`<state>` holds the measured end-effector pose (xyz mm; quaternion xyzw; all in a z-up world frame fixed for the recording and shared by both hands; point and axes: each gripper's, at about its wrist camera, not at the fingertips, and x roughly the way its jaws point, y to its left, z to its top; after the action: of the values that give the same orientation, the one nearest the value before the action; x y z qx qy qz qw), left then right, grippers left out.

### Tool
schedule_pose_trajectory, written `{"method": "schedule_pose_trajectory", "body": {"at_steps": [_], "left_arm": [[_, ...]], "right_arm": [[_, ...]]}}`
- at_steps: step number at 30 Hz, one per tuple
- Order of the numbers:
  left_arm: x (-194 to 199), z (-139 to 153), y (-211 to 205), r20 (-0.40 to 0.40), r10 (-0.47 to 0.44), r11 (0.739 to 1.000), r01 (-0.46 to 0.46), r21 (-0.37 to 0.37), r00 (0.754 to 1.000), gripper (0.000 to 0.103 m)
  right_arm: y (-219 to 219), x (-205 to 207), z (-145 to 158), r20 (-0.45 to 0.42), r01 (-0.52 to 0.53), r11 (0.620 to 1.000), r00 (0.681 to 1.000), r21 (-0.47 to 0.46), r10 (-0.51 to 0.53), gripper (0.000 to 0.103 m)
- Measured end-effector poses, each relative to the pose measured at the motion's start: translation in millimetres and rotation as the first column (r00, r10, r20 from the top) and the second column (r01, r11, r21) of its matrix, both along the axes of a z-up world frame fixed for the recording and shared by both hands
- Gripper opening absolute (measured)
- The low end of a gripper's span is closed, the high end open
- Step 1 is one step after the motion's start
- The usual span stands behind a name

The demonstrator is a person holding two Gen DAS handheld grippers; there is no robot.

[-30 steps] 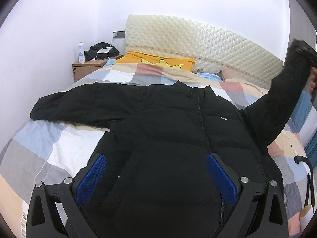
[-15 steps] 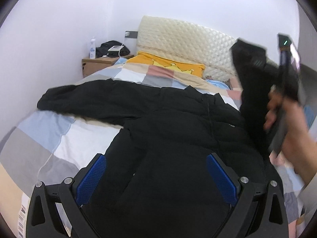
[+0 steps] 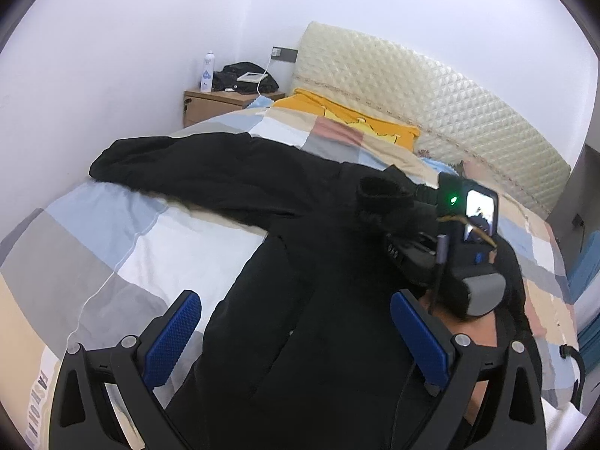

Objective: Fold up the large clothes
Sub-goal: 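Fold the sleeve across the jacket body and open the right tool, then withdraw the right tool from the folded sleeve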

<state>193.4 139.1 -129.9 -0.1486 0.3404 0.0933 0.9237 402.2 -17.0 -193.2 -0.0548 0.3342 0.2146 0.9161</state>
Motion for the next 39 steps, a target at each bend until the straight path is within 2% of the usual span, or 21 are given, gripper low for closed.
{"method": "schedule_pose_trajectory", "body": {"at_steps": [3, 6, 7, 8, 10, 16, 22, 30, 35, 39], "left_arm": [[2.8, -2.8, -3.8, -0.01, -0.01, 1.0, 0.01, 0.02, 1.0, 0.102], [5.2, -6.0, -7.9, -0.019, -0.022, 0.999, 0.022, 0.038, 1.0, 0.102], [5.7, -6.9, -8.7, -0.023, -0.024, 0.999, 0.025, 0.041, 0.999, 0.102], [6.0, -7.4, -8.9, -0.026, -0.027, 0.999, 0.028, 0.043, 0.999, 0.102], [5.8, -7.9, -8.8, -0.028, -0.027, 0.999, 0.028, 0.044, 0.999, 0.102], [2.9, -5.7, -14.0, -0.025, -0.022, 0.997, 0.024, 0.075, 0.999, 0.102], [0.5, -1.8, -24.6, -0.036, -0.019, 0.992, 0.023, 0.125, 0.999, 0.102], [-18.5, 17.1, -45.7, 0.01, -0.104, 0.982, 0.101, 0.162, 0.995, 0.102], [-28.2, 26.7, -59.2, 0.057, -0.105, 0.977, 0.092, 0.19, 0.993, 0.102], [-33.8, 33.3, -66.9, 0.086, -0.117, 0.979, 0.101, 0.177, 0.989, 0.102]], "right_arm": [[2.0, 3.6, -8.0, -0.027, -0.002, 1.0, 1.0, -0.003, 0.002, 0.023], [-4.3, 2.7, -0.5, -0.04, -0.008, 1.0, 0.999, 0.027, 0.009, 0.036], [-4.2, 0.9, -0.2, -0.045, -0.016, 0.999, 0.999, 0.034, 0.018, 0.05], [-5.4, -2.1, 2.0, -0.047, -0.031, 0.999, 0.998, 0.042, 0.033, 0.073], [-6.5, -14.4, 7.2, -0.029, -0.05, 0.997, 0.998, 0.06, 0.051, 0.09], [-30.8, -39.2, 38.9, 0.013, -0.052, 0.995, 0.999, 0.088, 0.051, 0.09], [-77.0, -63.6, 84.5, 0.078, 0.007, 0.994, 0.997, 0.108, -0.015, 0.09], [-132.1, -108.3, 140.9, 0.155, 0.099, 0.982, 0.98, 0.163, -0.125, 0.09], [-162.1, -150.2, 159.1, 0.255, 0.139, 0.981, 0.952, 0.138, -0.171, 0.091], [-189.6, -176.4, 159.5, 0.243, 0.153, 0.967, 0.949, 0.204, -0.201, 0.091]]}}
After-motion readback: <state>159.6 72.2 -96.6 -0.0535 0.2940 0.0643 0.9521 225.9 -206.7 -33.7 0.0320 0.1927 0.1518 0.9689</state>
